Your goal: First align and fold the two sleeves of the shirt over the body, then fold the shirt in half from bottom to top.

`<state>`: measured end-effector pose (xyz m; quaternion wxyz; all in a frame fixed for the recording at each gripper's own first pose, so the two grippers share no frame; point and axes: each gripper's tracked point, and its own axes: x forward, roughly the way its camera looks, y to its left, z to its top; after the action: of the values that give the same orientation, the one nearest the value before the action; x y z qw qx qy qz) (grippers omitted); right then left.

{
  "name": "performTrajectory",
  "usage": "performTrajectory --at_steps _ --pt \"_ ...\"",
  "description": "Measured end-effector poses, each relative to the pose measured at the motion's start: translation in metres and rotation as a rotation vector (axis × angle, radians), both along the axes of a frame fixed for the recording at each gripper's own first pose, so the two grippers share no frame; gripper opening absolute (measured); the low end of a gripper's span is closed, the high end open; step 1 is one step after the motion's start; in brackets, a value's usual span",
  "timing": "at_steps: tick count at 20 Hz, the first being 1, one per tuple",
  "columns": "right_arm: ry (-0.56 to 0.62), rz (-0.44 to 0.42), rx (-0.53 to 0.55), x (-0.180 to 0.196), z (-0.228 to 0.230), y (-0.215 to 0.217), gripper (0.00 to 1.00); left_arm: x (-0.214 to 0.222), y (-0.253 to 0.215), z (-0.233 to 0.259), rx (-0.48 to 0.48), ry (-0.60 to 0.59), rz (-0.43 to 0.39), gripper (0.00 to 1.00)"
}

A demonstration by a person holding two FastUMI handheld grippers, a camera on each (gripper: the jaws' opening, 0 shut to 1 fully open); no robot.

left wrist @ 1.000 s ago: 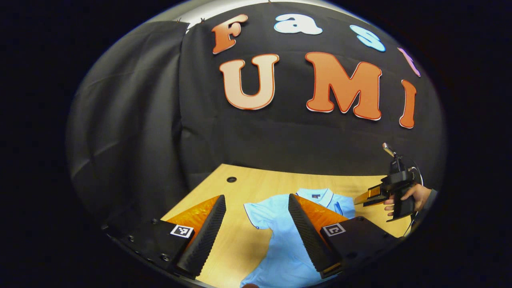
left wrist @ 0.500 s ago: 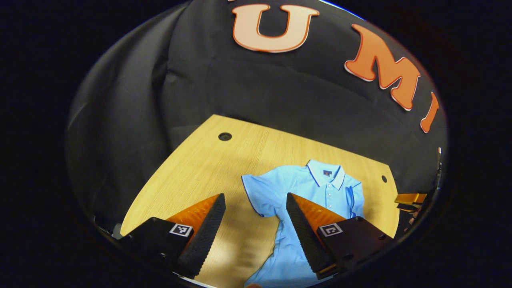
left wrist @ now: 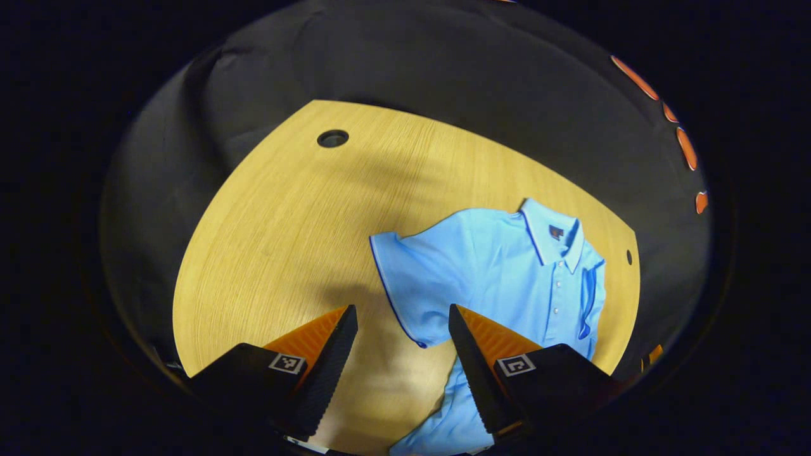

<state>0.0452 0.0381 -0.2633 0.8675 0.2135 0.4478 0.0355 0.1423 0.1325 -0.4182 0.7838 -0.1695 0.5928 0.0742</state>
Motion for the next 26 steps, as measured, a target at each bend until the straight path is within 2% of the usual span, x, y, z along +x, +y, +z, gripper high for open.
performTrajectory --at_steps 3,4,9,10,11,13,15,16,17,19,20,24,26 --pt "-0.014 -0.022 0.001 -0.012 0.005 -0.006 0.96 0.001 0.002 -0.029 -0.005 0.094 0.012 0.9" --pt "-0.024 -0.026 0.004 -0.016 0.008 -0.005 0.96 0.002 0.006 -0.037 0.006 0.114 0.017 0.95" --pt "-0.064 -0.023 0.001 -0.026 0.02 -0.007 0.96 0.001 0.007 -0.056 0.066 0.166 -0.009 0.95" --pt "-0.069 -0.019 0.002 -0.028 0.022 -0.007 0.96 0.003 0.009 -0.057 0.091 0.167 -0.009 0.99" --pt "-0.074 -0.011 0.002 -0.029 0.024 -0.007 0.96 0.006 0.003 -0.055 0.095 0.162 -0.012 0.78" --pt "-0.078 -0.008 -0.015 -0.037 0.024 -0.011 0.96 0.01 -0.005 -0.057 0.096 0.151 -0.024 0.76" --pt "-0.085 -0.007 -0.03 -0.048 0.028 -0.016 0.96 0.014 -0.01 -0.055 0.101 0.153 -0.03 0.46" --pt "-0.086 -0.006 -0.033 -0.054 0.028 -0.017 0.96 0.013 -0.014 -0.059 0.106 0.152 -0.014 0.42" --pt "-0.084 -0.007 -0.035 -0.059 0.027 -0.019 0.96 0.012 -0.015 -0.055 0.113 0.155 -0.02 0.19" --pt "-0.084 -0.017 -0.041 -0.066 0.027 -0.025 0.96 0.017 -0.018 -0.053 0.091 0.128 -0.033 0.2" --pt "-0.088 -0.021 -0.04 -0.07 0.028 -0.027 0.96 0.018 -0.018 -0.05 0.085 0.124 -0.037 0.12" --pt "-0.099 -0.045 -0.038 -0.078 0.03 -0.037 0.96 0.023 -0.037 -0.046 -0.007 0.067 -0.044 0.12" --pt "-0.095 -0.047 -0.042 -0.085 0.027 -0.041 0.97 0.03 -0.047 -0.034 -0.03 0.021 -0.073 0.12"
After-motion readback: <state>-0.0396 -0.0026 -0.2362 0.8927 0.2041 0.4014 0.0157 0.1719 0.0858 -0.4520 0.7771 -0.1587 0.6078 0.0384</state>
